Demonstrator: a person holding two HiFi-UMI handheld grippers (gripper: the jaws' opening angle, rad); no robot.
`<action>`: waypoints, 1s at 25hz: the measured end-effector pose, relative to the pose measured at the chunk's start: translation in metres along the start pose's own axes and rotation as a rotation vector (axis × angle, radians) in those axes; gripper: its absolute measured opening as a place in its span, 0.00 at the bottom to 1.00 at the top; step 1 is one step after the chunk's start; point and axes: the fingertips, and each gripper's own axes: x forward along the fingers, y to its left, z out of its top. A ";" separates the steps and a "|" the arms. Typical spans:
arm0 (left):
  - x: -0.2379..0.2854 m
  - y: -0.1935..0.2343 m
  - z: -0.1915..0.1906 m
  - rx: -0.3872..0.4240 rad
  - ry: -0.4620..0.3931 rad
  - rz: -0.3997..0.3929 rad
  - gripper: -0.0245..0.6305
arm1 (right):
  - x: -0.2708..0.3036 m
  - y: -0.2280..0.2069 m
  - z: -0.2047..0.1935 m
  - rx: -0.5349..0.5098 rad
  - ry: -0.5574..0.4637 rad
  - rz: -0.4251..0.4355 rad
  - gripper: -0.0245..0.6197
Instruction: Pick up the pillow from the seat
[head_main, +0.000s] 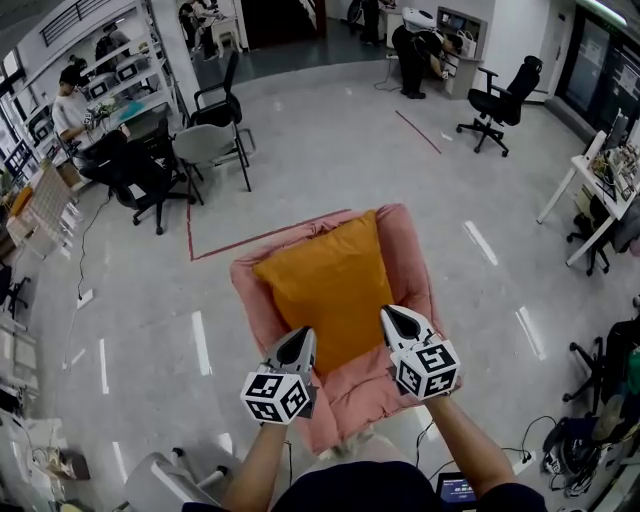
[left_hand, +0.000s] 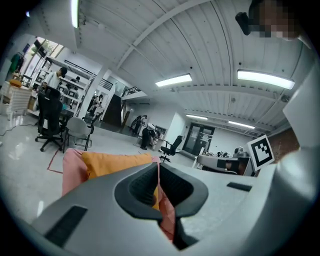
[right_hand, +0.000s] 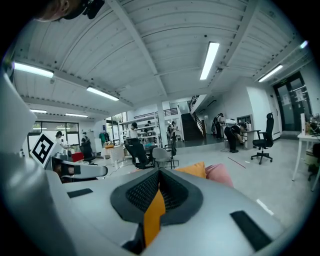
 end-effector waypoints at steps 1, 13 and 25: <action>0.005 0.002 -0.002 -0.005 0.002 0.007 0.04 | 0.004 -0.004 -0.002 0.001 0.005 0.001 0.07; 0.042 0.033 -0.020 -0.030 0.033 0.081 0.04 | 0.047 -0.028 -0.017 -0.005 0.049 0.025 0.07; 0.059 0.064 -0.038 -0.038 0.066 0.165 0.05 | 0.082 -0.037 -0.030 0.007 0.085 0.064 0.07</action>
